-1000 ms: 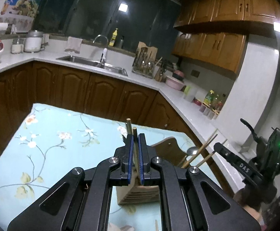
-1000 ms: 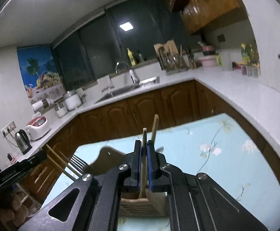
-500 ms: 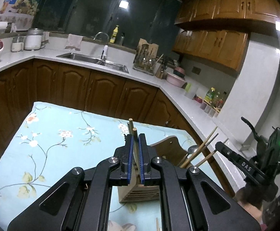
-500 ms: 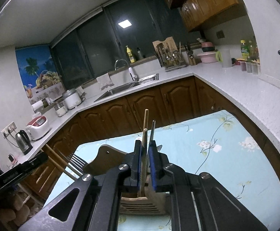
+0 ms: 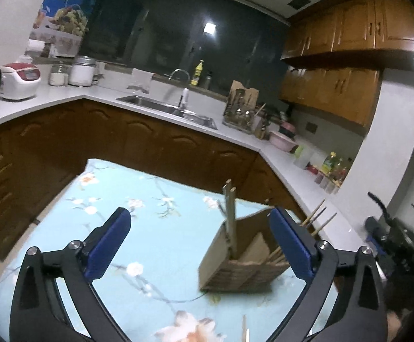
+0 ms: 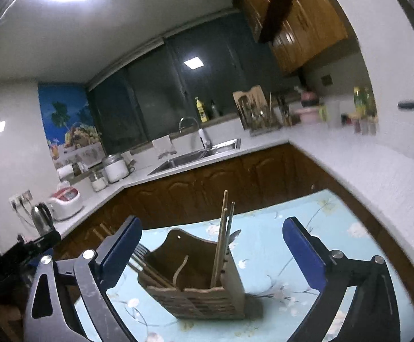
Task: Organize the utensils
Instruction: 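Move both open tools back down to the remaining chopsticks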
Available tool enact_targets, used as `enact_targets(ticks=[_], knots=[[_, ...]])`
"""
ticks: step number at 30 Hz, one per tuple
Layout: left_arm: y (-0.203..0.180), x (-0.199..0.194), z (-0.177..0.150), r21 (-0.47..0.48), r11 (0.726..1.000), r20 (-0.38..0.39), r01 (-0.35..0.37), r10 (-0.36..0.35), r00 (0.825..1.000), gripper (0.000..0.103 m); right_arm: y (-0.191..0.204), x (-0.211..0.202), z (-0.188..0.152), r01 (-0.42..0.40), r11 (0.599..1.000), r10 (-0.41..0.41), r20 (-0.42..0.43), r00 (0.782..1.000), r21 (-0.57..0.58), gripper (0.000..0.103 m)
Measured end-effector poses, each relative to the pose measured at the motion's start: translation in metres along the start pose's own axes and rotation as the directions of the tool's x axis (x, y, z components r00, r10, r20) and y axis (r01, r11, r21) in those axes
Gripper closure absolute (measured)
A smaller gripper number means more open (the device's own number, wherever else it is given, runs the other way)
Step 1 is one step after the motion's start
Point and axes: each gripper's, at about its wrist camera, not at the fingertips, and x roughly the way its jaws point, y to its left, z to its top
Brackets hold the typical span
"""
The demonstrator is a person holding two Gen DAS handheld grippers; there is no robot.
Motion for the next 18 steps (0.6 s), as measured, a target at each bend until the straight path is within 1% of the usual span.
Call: enact_targets(ticks=[4,9,12,18], knots=[[0.01,-0.016,-0.012,-0.011,1.0,-0.02,-0.008,0.008,1.0,0.002,0.004,-0.024,-0.006,-0.015,1.0,0.015,0.011,1.0,-0.008,0.002],[0.015,-0.034,-0.03,0.001,1.0,-0.05,-0.021,0.021,0.999,0.002,0.005,-0.049,-0.016,-0.009,1.0,0.009,-0.013,1.0,-0.013,0.002],[0.015,-0.042,-0.045,0.016,1.0,-0.081,-0.018,0.019,0.997,0.002,0.002,-0.063,-0.028,0.009,1.0,-0.009,-0.028,1.0,-0.018,0.002],[0.022,-0.05,-0.085,0.024,1.0,-0.152,-0.02,0.023,0.988,0.002,-0.012,-0.085,-0.07,0.071,0.997,-0.071,-0.095,0.993,0.002,0.002]])
